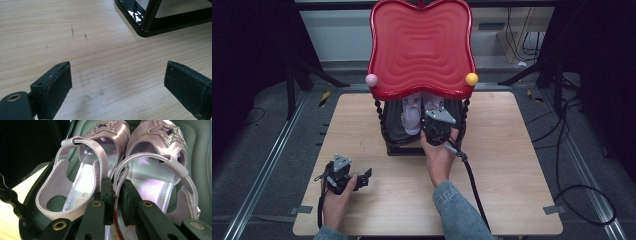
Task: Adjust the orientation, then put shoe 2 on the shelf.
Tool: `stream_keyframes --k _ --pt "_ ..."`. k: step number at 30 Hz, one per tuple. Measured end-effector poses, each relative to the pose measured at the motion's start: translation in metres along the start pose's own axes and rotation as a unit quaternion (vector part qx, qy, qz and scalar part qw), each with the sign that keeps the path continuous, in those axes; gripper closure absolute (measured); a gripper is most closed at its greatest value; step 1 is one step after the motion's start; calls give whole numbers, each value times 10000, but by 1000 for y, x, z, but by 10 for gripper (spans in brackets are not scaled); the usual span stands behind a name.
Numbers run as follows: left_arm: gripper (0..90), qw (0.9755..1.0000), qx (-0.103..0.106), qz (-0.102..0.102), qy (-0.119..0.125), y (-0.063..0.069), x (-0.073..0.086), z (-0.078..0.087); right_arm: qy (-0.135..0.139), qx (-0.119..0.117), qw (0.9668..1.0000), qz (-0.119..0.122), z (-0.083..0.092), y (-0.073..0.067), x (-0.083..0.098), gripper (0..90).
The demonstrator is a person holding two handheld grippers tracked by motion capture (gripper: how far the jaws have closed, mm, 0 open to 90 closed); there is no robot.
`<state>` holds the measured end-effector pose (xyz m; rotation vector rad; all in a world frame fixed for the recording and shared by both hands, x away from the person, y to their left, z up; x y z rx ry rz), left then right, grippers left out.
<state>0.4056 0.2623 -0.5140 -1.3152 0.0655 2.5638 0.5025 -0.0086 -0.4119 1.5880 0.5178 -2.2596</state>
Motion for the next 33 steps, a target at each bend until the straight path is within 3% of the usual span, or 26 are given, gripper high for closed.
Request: stream_keyframes --k 11,22,29,33 --pt "68 10000 15 42 14 2 0 0 -51 29 10000 48 3 0 1 706" --pt "68 10000 12 43 14 2 0 0 6 -6 9998 192 18 -4 -3 698" --pt "68 10000 14 18 15 4 -1 1 -17 -100 9998 199 23 -6 -4 828" --pt "68 10000 17 21 17 4 -1 0 -34 -143 9997 218 21 -8 -4 832"
Point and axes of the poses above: each handheld gripper's, and its own axes: z roughly backward along the jaws, x roughly out of its underside, y roughly to its right, the point moved 5 cm from there along -z, roughly forward along the jaws, and after that the axes turned 8 degrees about -x, right-handed, at the moved point
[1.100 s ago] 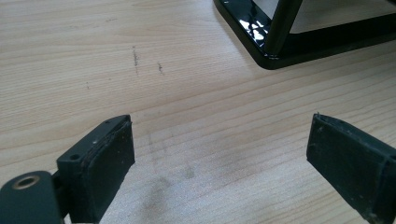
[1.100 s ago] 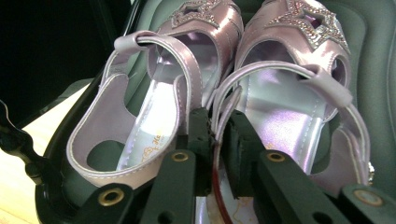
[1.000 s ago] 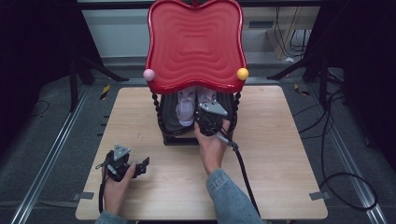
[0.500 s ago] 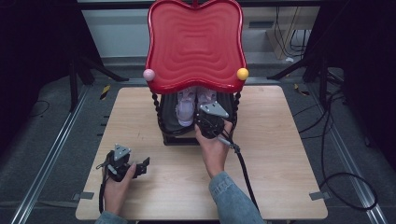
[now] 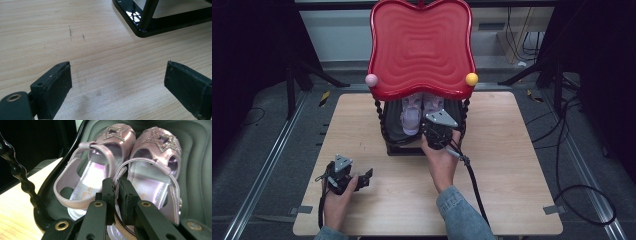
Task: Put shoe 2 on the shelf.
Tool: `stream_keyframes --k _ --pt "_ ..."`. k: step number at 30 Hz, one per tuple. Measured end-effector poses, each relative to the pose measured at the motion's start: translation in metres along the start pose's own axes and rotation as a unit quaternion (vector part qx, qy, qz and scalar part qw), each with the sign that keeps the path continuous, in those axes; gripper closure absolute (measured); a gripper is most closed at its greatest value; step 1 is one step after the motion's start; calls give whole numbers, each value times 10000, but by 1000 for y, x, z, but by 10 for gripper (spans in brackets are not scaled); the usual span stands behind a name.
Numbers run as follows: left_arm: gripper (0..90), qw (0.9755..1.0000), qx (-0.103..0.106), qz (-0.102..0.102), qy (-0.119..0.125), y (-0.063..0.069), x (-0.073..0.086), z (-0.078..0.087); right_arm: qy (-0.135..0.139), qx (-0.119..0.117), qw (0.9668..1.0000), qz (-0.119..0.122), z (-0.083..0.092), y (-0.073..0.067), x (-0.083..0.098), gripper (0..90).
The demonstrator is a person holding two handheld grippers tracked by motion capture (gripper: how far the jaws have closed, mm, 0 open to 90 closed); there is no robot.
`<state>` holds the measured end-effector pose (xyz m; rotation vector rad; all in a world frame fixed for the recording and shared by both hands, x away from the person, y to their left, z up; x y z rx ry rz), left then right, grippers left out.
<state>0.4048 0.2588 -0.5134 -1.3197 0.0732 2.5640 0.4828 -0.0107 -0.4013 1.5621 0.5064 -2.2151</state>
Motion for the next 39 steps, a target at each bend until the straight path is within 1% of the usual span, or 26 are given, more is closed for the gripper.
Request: stream_keyframes --k 4,5,6,7,8,9,10,14,15,17,18,19,20,21,22,23,24,26,27,29,30,33,35,36,37,39 --pt "69 10000 -4 14 11 -1 0 0 4 -66 10000 19 -1 0 0 818" --pt "68 10000 -13 -4 13 -1 0 0 -10 -84 9999 -80 -1 1 0 775" --pt "68 10000 -13 -4 13 -1 0 0 -10 -84 9999 -80 -1 1 0 775" --pt "68 10000 -8 11 19 -1 0 0 -6 -71 9999 -93 -1 2 0 741" --pt "68 10000 -9 8 22 -1 0 1 8 -58 9999 -89 1 2 -1 666" --pt "68 10000 -19 9 21 -1 0 1 30 -45 10000 -67 4 1 -1 637" --pt "68 10000 -19 9 21 -1 0 1 30 -45 10000 -67 4 1 -1 637" --pt "66 10000 -22 3 5 -1 0 0 44 -118 9999 -49 22 1 0 470" --pt "63 10000 -49 9 17 -2 0 0 61 -149 9999 11 34 3 4 413" --pt "63 10000 -67 -2 -7 -2 1 0 114 -117 9999 38 46 5 8 333" --pt "63 10000 -67 -2 -7 -2 1 0 114 -117 9999 38 46 5 8 333" --pt "63 10000 -69 3 -10 -3 1 0 83 -86 9999 79 51 7 12 304" --pt "61 10000 -71 -2 -9 -3 1 0 11 -51 9999 136 61 11 18 257" --pt "60 10000 -83 -13 -7 -3 1 -1 -22 -40 9999 144 66 14 22 242" --pt "60 10000 -85 -30 -20 -3 1 -1 -22 -40 9999 144 66 14 22 242" --pt "58 9999 -94 -44 -27 -3 2 -1 -59 -5 9998 171 73 20 30 218" --pt "58 9999 -104 -57 -30 -4 2 -1 -59 -5 9998 171 73 20 30 218" --pt "57 9999 -116 -53 -50 -4 2 -2 -111 12 9998 177 79 25 37 193" --pt "56 9999 -121 -49 -43 -4 3 -2 -143 -24 9998 167 83 29 43 175" --pt "55 9999 -115 -47 -50 -5 3 -2 -175 -48 9997 150 84 30 45 160" --pt "54 9999 -112 -77 -63 -5 3 -3 -288 -89 9994 151 87 33 52 143" --pt "50 9998 -111 -101 -113 -5 4 -4 -341 -113 9992 153 89 36 57 127" --pt "49 9997 -110 -123 -153 -5 5 -5 -538 -97 9983 177 90 41 68 99" --pt "48 9997 -110 -123 -153 -5 5 -5 -538 -97 9983 177 90 41 68 99" --pt "48 9997 -117 -137 -164 -5 6 -5 -623 -75 9978 234 90 44 71 91" --pt "48 9996 -127 -159 -170 -5 6 -6 -812 -114 9963 251 89 49 83 87"
Point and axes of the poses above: each handheld gripper's, and its own axes: z roughly backward along the jaws, x roughly out of its underside, y roughly to its right, the point moved 5 cm from there along -z, roughly forward along the jaws, and after that the axes turned 8 degrees about -x, right-handed, at the moved point
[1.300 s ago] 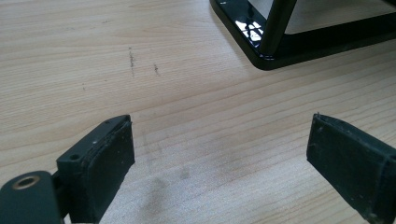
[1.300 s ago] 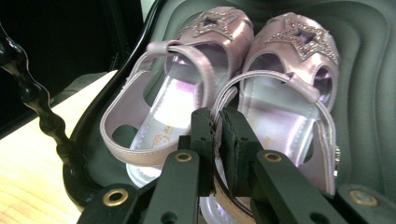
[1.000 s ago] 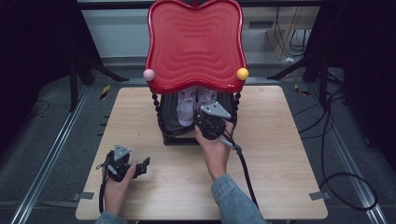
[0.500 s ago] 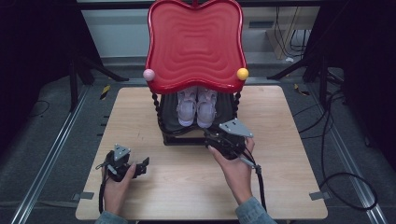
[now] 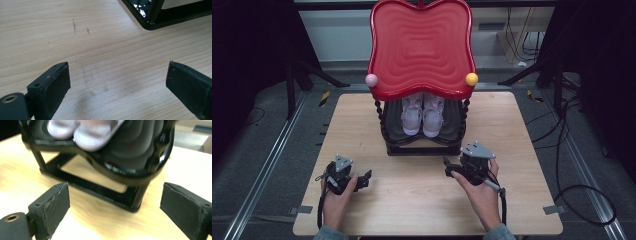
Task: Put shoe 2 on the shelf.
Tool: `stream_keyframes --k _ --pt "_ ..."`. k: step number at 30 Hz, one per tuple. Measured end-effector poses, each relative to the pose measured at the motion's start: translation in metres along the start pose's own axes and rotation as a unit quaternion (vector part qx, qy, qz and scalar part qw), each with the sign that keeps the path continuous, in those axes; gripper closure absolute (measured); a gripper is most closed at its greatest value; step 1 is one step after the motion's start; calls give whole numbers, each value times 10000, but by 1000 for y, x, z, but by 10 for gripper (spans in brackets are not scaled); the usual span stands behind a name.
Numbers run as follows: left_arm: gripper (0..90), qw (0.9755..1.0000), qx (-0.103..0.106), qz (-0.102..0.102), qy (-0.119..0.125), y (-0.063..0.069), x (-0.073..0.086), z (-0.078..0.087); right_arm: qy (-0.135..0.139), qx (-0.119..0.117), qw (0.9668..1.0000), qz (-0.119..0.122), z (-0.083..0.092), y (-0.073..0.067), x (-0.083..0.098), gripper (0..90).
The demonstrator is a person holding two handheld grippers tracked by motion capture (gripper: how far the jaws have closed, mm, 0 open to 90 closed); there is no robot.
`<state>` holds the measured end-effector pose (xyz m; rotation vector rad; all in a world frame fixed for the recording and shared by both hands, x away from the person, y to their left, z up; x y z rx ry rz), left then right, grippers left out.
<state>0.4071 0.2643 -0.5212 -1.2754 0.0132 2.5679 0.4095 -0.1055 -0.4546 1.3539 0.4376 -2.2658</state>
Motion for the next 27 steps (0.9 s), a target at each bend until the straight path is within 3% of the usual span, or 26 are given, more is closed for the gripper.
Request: stream_keyframes --k 11,14,17,19,27 --pt "47 9999 -60 -67 -132 -1 4 -4 -506 -84 9985 -165 -5 23 37 88" --pt "47 9997 -92 -75 -203 -2 6 -7 -659 39 9973 -308 -5 42 49 82" --pt "47 9997 -108 -80 -223 -2 6 -8 -728 140 9965 -377 -6 51 54 81" --pt "47 9996 -122 -72 -234 -3 7 -9 -812 322 9950 -481 -8 67 63 83" --pt "47 9992 -148 -96 -347 -4 9 -14 -930 571 9910 -781 -9 88 79 87"
Point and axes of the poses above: each handheld gripper's, and its own axes: z roughly backward along the jaws, x roughly out of its underside, y roughly to its right, the point moved 5 cm from there along -z, roughly forward along the jaws, and after that the axes turned 8 degrees about -x, right-handed, at the moved point
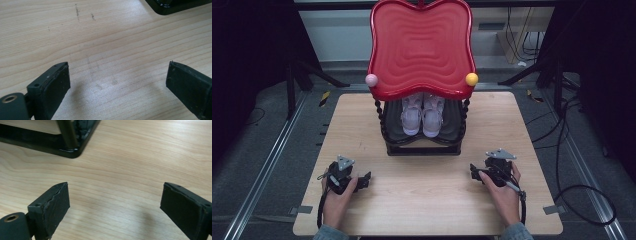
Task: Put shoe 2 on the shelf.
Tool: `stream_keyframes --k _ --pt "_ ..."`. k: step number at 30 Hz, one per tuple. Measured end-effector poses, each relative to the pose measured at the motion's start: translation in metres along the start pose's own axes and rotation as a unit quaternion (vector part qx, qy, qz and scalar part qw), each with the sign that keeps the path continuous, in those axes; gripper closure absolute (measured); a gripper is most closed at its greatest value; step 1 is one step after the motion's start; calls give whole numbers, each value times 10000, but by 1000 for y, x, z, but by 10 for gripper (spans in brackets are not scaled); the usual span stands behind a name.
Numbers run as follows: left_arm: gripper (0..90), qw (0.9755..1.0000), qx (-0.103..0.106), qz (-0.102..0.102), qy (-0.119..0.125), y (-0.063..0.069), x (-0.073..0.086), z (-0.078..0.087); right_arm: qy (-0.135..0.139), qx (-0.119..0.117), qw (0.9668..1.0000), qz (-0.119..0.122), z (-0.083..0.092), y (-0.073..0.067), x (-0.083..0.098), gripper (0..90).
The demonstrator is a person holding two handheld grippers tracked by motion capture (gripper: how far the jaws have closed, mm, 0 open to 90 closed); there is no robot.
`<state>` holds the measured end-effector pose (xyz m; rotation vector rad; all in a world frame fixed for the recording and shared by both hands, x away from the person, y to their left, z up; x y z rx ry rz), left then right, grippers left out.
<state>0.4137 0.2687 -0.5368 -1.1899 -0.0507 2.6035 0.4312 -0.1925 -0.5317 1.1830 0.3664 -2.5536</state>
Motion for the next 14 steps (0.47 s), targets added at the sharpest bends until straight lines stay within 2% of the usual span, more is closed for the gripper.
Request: stream_keyframes --k 2,3,6,7,14 --pt "47 10000 2 -3 -23 0 0 -1 -52 54 10000 -62 -2 4 3 87" --pt "47 10000 -5 7 -90 0 2 -4 -75 161 9998 -62 -4 9 5 94" --pt "46 9999 -8 6 -144 -1 3 -5 -100 172 9997 -112 -5 11 7 91" --pt "44 9999 -18 39 -162 -1 3 -6 -139 261 9994 -157 -7 14 9 95" --pt "27 9998 53 94 -158 -1 3 -8 -217 296 9992 -163 -10 16 11 65"
Point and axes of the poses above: each handheld gripper's, and its own axes: z roughly backward along the jaws, x roughly out of its underside, y roughly to its right, the point moved 5 cm from there along -z, roughly forward along the jaws, and after that the axes turned 8 degrees about -x, right-handed, at the moved point
